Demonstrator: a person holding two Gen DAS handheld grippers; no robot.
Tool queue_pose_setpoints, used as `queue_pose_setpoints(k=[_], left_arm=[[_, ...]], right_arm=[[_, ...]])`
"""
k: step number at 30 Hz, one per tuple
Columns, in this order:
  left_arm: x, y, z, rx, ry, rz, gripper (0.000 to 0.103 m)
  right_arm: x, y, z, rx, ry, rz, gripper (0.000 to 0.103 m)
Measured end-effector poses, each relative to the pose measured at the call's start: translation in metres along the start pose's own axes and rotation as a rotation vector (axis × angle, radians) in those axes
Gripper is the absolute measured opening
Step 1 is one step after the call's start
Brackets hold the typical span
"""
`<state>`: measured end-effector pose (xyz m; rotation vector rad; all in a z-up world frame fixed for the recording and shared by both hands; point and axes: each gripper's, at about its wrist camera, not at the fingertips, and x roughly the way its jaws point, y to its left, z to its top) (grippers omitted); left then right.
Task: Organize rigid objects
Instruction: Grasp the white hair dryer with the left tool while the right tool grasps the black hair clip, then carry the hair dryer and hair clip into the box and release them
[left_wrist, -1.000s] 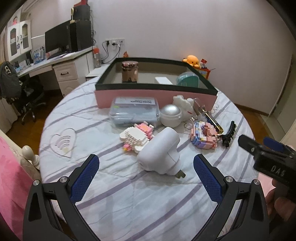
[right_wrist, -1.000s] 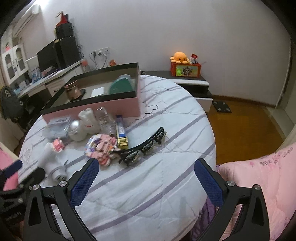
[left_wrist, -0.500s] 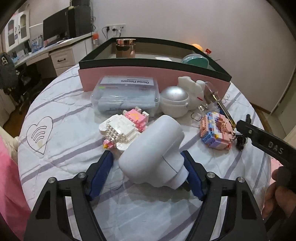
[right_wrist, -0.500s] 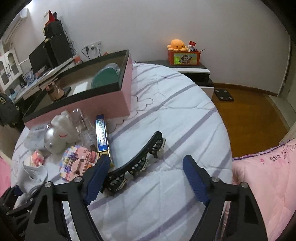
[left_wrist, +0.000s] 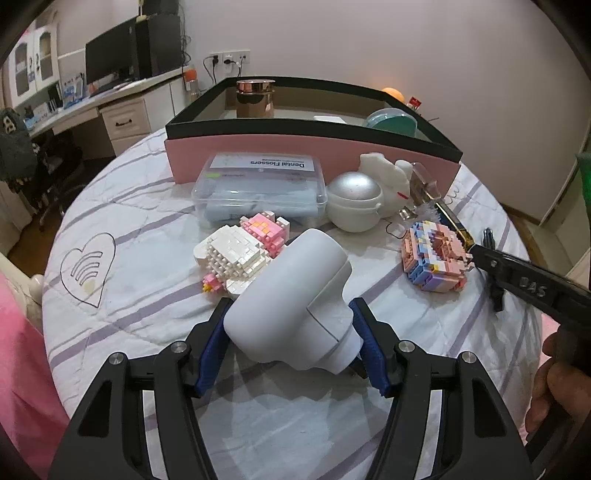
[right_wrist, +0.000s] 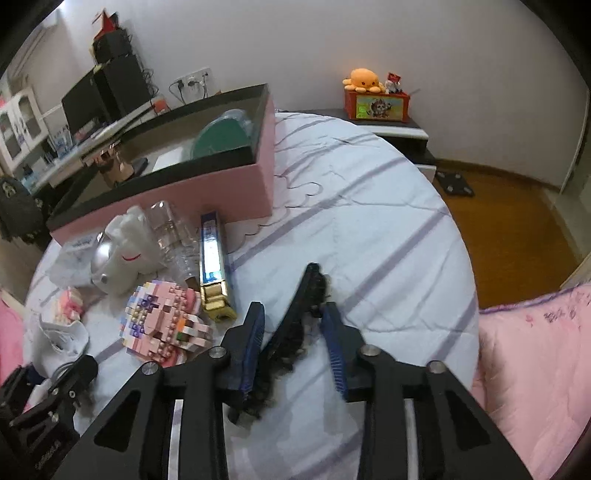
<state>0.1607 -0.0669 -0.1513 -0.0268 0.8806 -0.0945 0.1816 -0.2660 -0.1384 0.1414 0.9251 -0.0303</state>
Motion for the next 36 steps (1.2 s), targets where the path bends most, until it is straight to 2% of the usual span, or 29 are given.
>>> queue_pose_setpoints(k=[3, 5, 13, 21, 29, 36], left_arm=[[0.000, 0.001, 0.001, -0.003, 0.000, -0.012, 0.064], [-0.004, 0.007, 0.000, -0.023, -0.002, -0.038, 0.064], [-0.021, 0.020, -0.010, -0.040, -0.021, -0.052, 0.064], [-0.052, 0.032, 0.004, -0.058, -0.082, -0.052, 0.064], [-0.069, 0.042, 0.045, -0.054, -0.147, -0.037, 0.064], [-0.059, 0.049, 0.116, -0.044, -0.202, -0.035, 0.064]], right_arm=[[0.004, 0.014, -0.001, -0.080, -0.025, -0.048, 0.033], [0.000, 0.011, -0.003, -0.074, -0.017, -0.013, 0.019], [-0.028, 0.006, -0.018, -0.054, -0.027, 0.063, 0.019], [-0.060, 0.021, -0.006, -0.069, -0.080, 0.143, 0.019], [-0.083, 0.049, 0.022, -0.133, -0.148, 0.208, 0.019], [-0.082, 0.077, 0.084, -0.195, -0.224, 0.250, 0.019]])
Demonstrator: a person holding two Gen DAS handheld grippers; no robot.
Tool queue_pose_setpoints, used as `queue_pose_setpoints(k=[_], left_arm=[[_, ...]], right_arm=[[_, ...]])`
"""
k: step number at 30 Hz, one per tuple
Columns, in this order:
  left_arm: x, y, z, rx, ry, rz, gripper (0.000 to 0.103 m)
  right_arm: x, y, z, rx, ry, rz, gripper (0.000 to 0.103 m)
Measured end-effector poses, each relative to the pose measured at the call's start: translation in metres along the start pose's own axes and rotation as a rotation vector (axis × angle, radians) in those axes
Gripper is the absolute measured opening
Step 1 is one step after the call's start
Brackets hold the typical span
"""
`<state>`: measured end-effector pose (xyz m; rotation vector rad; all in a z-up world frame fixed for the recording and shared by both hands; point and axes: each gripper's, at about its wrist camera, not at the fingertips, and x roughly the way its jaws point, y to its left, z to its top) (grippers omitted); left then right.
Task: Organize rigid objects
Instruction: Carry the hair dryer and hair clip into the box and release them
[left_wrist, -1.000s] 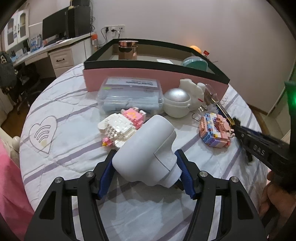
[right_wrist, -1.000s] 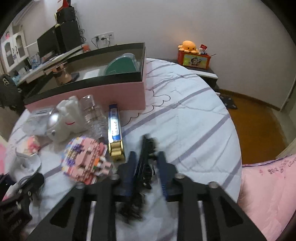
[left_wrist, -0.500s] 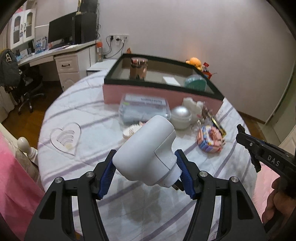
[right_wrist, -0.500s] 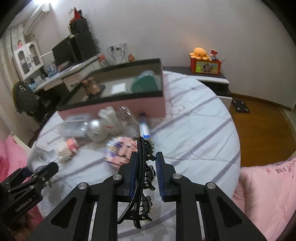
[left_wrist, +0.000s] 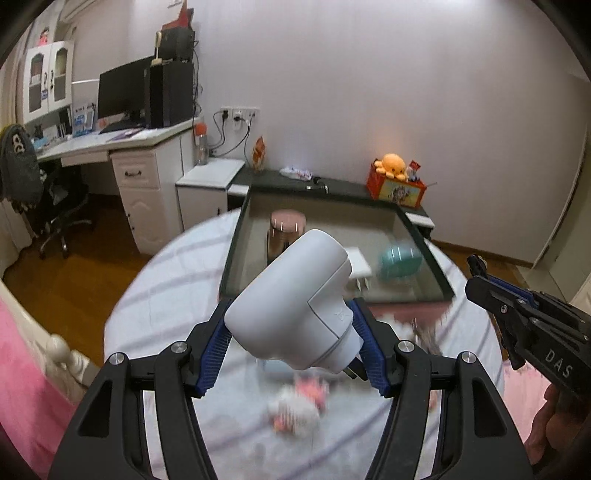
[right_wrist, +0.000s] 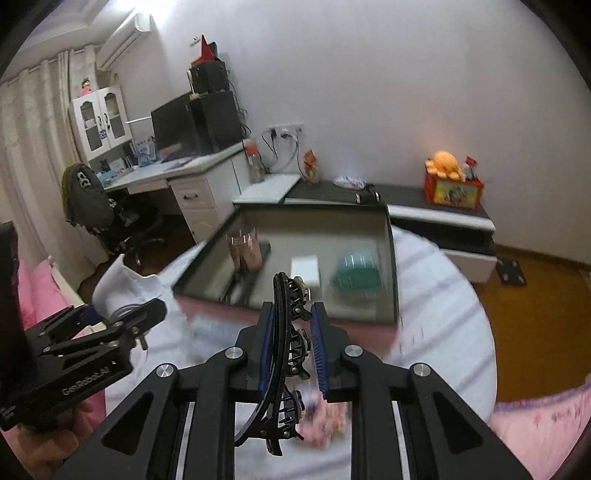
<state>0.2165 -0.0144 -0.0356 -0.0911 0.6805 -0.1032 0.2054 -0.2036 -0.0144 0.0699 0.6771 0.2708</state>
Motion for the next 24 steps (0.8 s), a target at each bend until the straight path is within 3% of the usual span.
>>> queue_pose_setpoints(k=[8, 12, 17, 24], left_arm=[[0.070, -0.010, 0.077, 0.029, -0.021, -0.016, 0.064], [0.111, -0.016, 0.103, 0.027, -0.016, -0.017, 0.064], [0.159, -0.023, 0.118, 0.034, 0.024, -0.005, 0.064], [0.203, -0.027, 0.116, 0.048, 0.084, 0.004, 0.064]], right_arm=[[0.077, -0.022, 0.068, 0.002, 0.016, 0.005, 0.020], [0.114, -0.038, 0.087, 0.022, 0.032, -0.014, 0.020], [0.169, -0.061, 0.091, 0.049, 0.109, -0.034, 0.020], [0.209, -0.071, 0.085, 0.039, 0.204, -0.045, 0.020]])
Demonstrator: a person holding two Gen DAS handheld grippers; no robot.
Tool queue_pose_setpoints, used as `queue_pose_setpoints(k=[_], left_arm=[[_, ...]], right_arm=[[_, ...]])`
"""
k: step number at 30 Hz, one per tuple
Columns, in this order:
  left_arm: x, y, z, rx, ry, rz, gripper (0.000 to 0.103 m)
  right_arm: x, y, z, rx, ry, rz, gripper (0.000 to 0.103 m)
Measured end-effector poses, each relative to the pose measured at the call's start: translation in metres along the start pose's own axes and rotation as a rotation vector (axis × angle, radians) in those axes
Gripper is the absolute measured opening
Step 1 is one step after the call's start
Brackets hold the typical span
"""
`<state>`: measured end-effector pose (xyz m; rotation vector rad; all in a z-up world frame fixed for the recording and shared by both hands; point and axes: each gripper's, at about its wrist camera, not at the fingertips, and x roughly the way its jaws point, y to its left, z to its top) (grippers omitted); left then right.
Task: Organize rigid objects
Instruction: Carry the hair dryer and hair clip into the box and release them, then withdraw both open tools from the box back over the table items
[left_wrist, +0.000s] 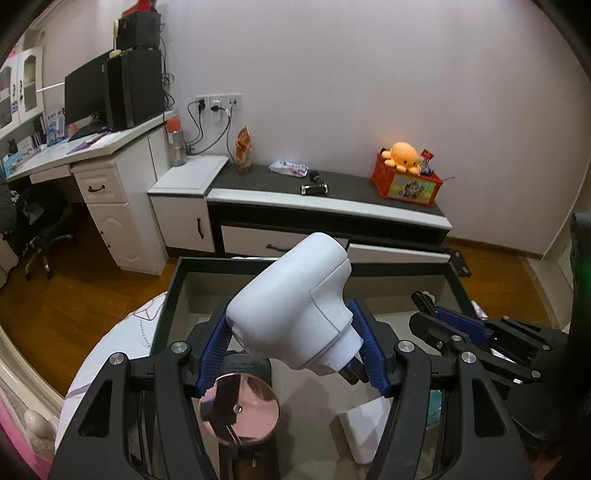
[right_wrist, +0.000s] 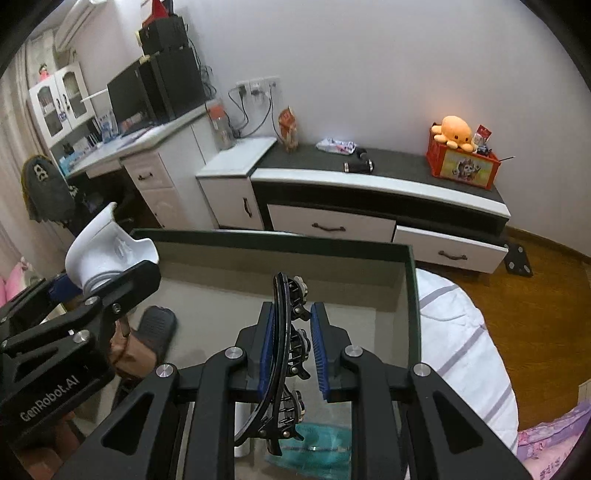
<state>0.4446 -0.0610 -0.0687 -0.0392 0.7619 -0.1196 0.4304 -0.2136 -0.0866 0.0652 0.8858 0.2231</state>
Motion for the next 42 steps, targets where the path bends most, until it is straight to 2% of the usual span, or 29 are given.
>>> queue_pose_setpoints(k=[4, 6, 8, 9, 11, 13, 15, 17, 20, 26, 34, 42], left_arm=[[0.006, 0.000, 0.001, 0.008, 0.009, 0.020, 0.065], [0.003, -0.001, 0.001, 0.021, -0.002, 0.044, 0.072], [-0.002, -0.001, -0.001, 0.019, -0.010, 0.051, 0.093], [-0.006, 0.000, -0.001, 0.014, -0.020, 0.060, 0.096], [-0.013, 0.003, -0.002, 0.010, -0.032, 0.062, 0.099], [-0.023, 0.005, -0.004, 0.008, -0.045, 0.064, 0.101], [-0.035, 0.008, -0.006, 0.009, -0.061, 0.067, 0.103], [-0.047, 0.010, -0.007, 0.008, -0.075, 0.072, 0.103], [-0.072, 0.016, -0.015, -0.003, -0.103, 0.082, 0.103], [-0.139, 0.025, -0.043, -0.037, -0.176, 0.074, 0.103], [-0.227, 0.025, -0.106, -0.027, -0.238, 0.107, 0.103], [-0.282, 0.022, -0.161, -0.054, -0.259, 0.111, 0.103]], right_arm=[[0.007, 0.001, 0.002, -0.016, 0.019, -0.022, 0.023], [0.007, 0.001, 0.001, -0.006, 0.026, -0.018, 0.040], [0.003, 0.002, 0.001, -0.006, 0.012, -0.035, 0.065], [0.002, 0.002, 0.001, -0.008, 0.005, -0.044, 0.068], [-0.001, 0.002, 0.000, 0.003, 0.002, -0.033, 0.081], [-0.004, 0.003, -0.001, 0.009, -0.001, -0.033, 0.082], [-0.009, 0.005, -0.003, 0.009, 0.005, -0.032, 0.088], [-0.018, 0.007, -0.006, 0.017, -0.010, -0.033, 0.103], [-0.038, 0.011, -0.010, 0.028, -0.050, -0.029, 0.103], [-0.103, 0.026, -0.037, 0.025, -0.160, -0.047, 0.103], [-0.197, 0.045, -0.102, 0.026, -0.285, -0.083, 0.103], [-0.263, 0.063, -0.170, 0.022, -0.346, -0.101, 0.103]])
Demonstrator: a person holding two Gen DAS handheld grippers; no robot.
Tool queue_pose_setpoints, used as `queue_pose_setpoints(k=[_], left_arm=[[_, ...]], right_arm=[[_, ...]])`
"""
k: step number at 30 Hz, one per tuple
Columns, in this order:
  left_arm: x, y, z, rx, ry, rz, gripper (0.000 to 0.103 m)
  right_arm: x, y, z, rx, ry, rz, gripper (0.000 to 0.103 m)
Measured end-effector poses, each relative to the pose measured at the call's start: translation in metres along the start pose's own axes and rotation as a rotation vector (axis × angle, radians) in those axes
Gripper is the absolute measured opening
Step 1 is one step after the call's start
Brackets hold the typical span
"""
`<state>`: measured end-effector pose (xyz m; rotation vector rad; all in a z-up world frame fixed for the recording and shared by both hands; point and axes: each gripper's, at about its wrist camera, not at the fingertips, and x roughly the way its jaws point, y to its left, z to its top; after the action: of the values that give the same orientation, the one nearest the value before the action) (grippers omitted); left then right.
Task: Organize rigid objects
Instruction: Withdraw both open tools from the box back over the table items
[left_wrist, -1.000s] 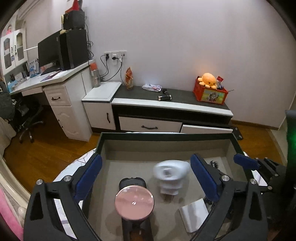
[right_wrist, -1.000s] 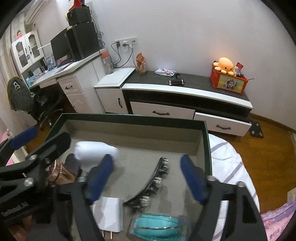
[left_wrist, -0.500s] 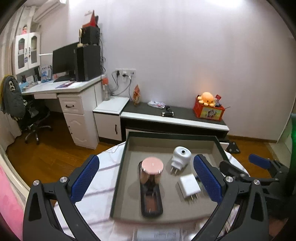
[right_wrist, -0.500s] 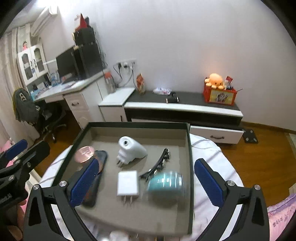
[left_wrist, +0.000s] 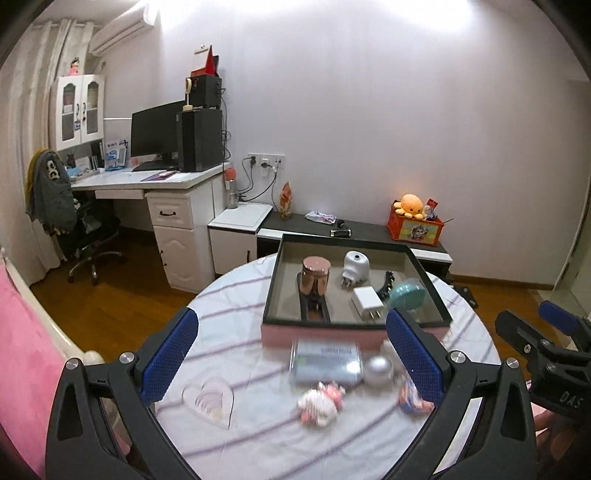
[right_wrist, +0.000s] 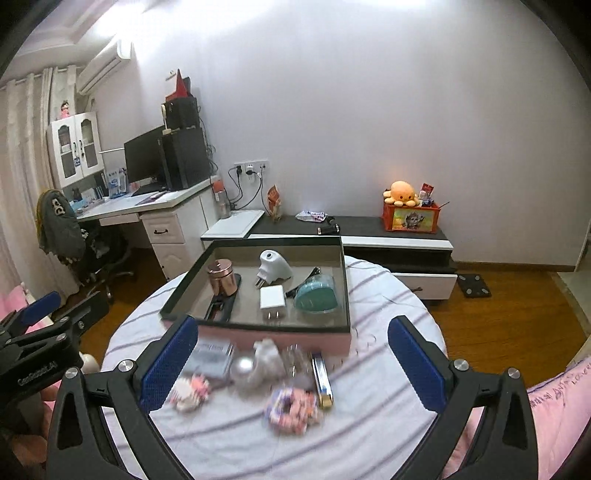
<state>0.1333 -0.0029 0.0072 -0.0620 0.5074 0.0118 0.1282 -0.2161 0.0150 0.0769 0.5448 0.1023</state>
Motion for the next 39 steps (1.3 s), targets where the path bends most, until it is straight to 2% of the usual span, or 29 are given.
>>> queue_pose_setpoints(k=[4, 13, 23, 32, 39], left_arm=[[-0.024, 0.000, -0.018, 0.006, -0.009, 0.020, 0.103], [-0.050, 0.010, -0.056, -0.043, 0.043, 0.031, 0.103], [-0.055, 0.000, -0.061, -0.020, 0.048, 0.031, 0.103], [-0.042, -0.003, -0.066, -0.009, 0.082, 0.032, 0.103], [0.003, -0.008, -0.080, 0.020, 0.177, 0.032, 0.103]], right_arm=[[-0.024, 0.002, -0.017, 0.001, -0.005, -0.006, 0.103], [-0.058, 0.003, -0.050, 0.015, -0.018, -0.019, 0.103], [-0.062, 0.003, -0.059, 0.021, -0.007, -0.012, 0.103], [-0.053, -0.003, -0.063, 0.024, 0.026, -0.015, 0.103], [-0.014, -0.013, -0.074, 0.051, 0.131, -0.018, 0.103]])
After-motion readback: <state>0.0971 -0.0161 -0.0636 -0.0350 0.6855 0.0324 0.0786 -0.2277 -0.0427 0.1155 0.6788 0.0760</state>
